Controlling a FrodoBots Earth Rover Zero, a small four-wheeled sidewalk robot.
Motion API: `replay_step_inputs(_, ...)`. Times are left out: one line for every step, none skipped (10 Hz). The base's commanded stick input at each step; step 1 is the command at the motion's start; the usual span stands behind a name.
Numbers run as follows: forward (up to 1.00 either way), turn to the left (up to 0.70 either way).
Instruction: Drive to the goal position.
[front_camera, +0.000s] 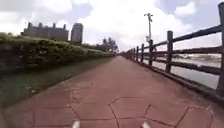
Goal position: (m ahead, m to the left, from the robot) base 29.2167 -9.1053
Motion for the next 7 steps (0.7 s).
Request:
replay_step_inputs(0.85, -0.23)
replay_step_inputs(0.85, -0.23)
replay_step_inputs(0.85, -0.23)
replay_step_inputs(0.85, -0.23)
replay_step_inputs(0.85, -0.23)
replay_step_inputs(0.85, -0.21)
replay_step_inputs(0.85, -0.05)
